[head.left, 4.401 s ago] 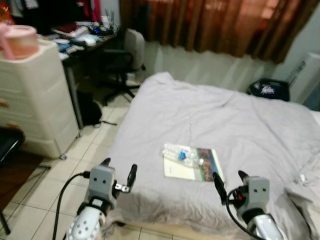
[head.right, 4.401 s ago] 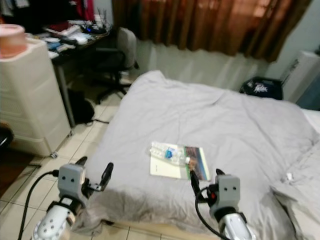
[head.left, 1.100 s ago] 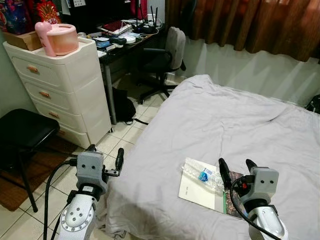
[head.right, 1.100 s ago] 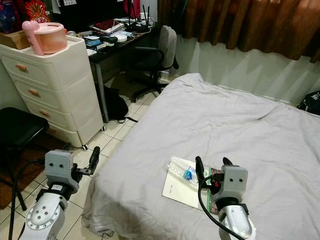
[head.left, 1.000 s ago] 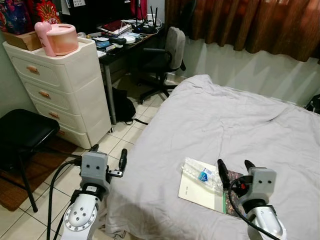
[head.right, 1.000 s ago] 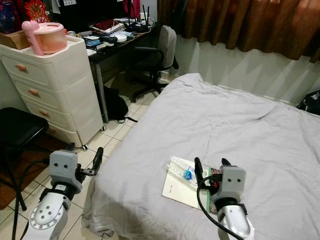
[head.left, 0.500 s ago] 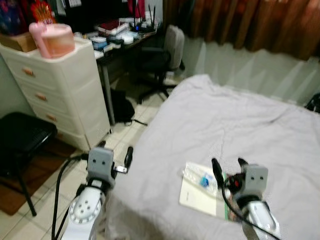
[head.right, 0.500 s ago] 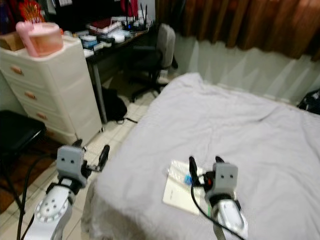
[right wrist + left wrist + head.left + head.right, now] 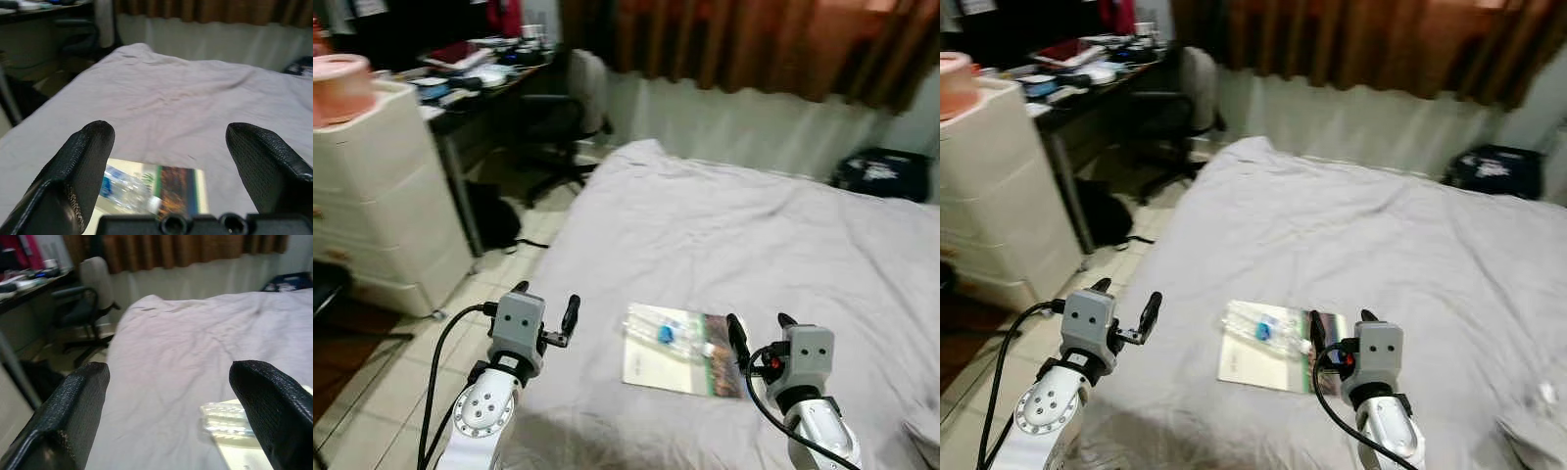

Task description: Clean up the room

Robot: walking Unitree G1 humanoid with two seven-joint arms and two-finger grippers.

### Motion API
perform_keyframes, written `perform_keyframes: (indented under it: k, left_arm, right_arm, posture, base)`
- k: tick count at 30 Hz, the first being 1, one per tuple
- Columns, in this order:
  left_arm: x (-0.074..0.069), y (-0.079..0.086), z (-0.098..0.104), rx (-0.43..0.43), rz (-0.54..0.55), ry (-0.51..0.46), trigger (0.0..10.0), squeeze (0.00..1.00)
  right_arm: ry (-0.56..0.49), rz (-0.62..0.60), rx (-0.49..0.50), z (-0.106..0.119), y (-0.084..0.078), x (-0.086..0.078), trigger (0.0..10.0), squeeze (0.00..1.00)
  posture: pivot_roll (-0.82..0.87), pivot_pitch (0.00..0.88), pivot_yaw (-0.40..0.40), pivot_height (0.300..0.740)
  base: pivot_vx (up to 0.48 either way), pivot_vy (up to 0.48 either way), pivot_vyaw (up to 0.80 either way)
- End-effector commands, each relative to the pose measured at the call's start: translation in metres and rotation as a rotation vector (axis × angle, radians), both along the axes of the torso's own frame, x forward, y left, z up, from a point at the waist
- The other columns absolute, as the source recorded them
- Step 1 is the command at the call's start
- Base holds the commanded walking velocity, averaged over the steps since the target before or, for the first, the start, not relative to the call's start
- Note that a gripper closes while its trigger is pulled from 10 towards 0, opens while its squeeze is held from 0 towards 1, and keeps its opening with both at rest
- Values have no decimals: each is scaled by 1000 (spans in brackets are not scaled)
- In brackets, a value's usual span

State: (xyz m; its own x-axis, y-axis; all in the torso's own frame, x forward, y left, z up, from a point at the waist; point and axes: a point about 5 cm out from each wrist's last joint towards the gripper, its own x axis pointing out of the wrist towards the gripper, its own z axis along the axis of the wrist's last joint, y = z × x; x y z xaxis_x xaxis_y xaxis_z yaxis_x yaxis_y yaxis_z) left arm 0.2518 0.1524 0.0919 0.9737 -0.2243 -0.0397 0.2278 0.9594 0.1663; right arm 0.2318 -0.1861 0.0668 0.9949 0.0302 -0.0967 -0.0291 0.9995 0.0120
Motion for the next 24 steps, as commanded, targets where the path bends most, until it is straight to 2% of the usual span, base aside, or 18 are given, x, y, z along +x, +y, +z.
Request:
perform_keyframes:
  k: [1,4,10,13,19,24]
  left_arm:
    - [4,-2,-2,8,-22,7,10000,0]
    - [5,-1,-2,1,-22,9,10000,0]
    - [9,-3,-4,-2,-37,15,10000,0]
    - [10,-2,-5,-9,-36,20,10000,0]
    - [13,-1,-9,6,-36,33,10000,0]
    - [12,-3,-10,-1,-42,37,10000,0]
  right_arm:
    - [17,5,-3,-2,0,0,10000,0]
    - [18,5,-2,-3,0,0,10000,0]
    - [27,19,-7,-4,4,0,10000,0]
    - [24,15,-10,-4,4,0,10000,0]
    - [13,22,-19,-3,4,1,10000,0]
    - [21,21,-14,-4,4,1,10000,0]
  posture:
    - [14,0,-45,740]
    - [12,0,-44,740]
    - [9,0,-41,740]
    - [9,0,-40,740]
    - [4,0,-38,740]
    - [4,0,-39,740]
  base:
    - [0,0,-800]
    - [0,0,-800]
    - [336,-304,0]
    - [428,0,0]
    - [0,0,-188]
    - [0,0,-740]
